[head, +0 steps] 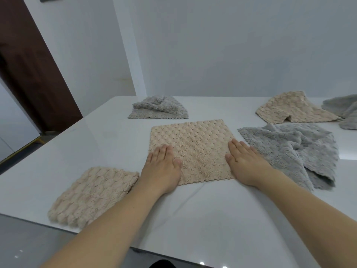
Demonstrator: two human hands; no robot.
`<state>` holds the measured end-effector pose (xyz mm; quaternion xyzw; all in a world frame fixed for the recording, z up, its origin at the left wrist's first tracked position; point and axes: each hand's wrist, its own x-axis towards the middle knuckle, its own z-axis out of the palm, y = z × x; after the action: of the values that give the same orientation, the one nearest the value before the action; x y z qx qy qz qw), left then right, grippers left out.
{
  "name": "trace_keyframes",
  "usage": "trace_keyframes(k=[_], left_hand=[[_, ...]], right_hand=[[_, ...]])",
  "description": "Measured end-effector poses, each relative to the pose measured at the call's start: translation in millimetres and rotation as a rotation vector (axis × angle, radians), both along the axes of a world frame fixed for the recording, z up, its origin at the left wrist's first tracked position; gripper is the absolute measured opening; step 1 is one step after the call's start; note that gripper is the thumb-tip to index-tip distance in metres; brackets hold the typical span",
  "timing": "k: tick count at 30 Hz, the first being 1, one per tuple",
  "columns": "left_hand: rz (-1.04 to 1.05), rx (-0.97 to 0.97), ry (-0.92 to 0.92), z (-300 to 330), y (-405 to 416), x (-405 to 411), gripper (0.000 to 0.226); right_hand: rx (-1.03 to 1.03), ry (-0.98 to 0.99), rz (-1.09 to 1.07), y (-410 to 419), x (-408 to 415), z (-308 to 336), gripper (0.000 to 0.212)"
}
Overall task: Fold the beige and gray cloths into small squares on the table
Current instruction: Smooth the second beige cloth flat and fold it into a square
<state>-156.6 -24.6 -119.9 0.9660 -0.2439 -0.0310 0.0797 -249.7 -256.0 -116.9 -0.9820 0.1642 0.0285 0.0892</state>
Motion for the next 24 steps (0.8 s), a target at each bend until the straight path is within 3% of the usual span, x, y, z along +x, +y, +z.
trace_keyframes(k=[6,14,17,24], left_hand=[[-0.007,0.009,0.061,15,-10,6,0.062],[-0.15,-0.167,-0.093,67,-54,85,0.047],[-0.18,-0.218,-0.047,52,-73,109,0.044],[-0.195,-0.104,-0.049,0,-77,127,0.052]], right_hand=[[-0.04,0.033,0.026,4,13,19,0.058],[-0.015,-0.118,0.204,6,103,45,0.054],[0.006,-0.117,0.197,0,135,40,0.054],[-0.058,-0.078,0.138,-9,150,-1,0.055]])
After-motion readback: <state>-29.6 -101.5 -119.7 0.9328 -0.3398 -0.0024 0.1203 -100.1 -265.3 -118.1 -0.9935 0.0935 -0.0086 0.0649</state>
